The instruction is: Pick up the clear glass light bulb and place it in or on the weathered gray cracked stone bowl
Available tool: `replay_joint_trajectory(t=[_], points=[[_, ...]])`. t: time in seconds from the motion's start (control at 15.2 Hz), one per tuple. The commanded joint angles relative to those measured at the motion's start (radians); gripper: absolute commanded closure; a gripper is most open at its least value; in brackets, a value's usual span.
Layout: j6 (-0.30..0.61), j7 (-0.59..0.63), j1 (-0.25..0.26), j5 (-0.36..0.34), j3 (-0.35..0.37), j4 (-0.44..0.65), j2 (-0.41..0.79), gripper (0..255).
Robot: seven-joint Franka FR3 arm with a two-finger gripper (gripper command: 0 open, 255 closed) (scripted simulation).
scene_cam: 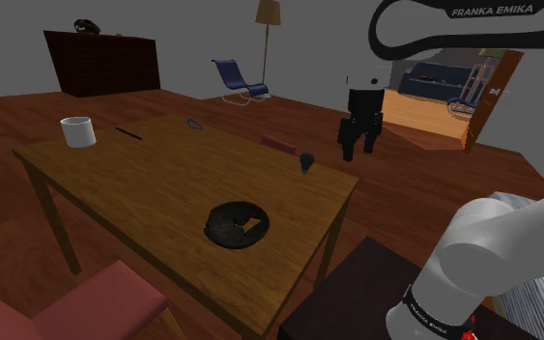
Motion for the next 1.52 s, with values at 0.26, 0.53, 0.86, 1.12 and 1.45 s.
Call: replay_joint_trajectory(t=[0.26,0.53,0.86,1.12,1.45], points=[[0.108,-0.021,-0.021,-0.032,-0.029,0.026,0.125,0],[0.205,-0.040,-0.040,-0.058,-0.057,0.073,0.259,0],[0.305,-0.062,-0.061,-0.078,-0.090,0.160,0.432,0],[0.367,-0.081,-0.077,-0.085,-0.115,0.251,0.574,0],[0.420,-0.106,-0.098,-0.080,-0.141,0.391,0.753,0]])
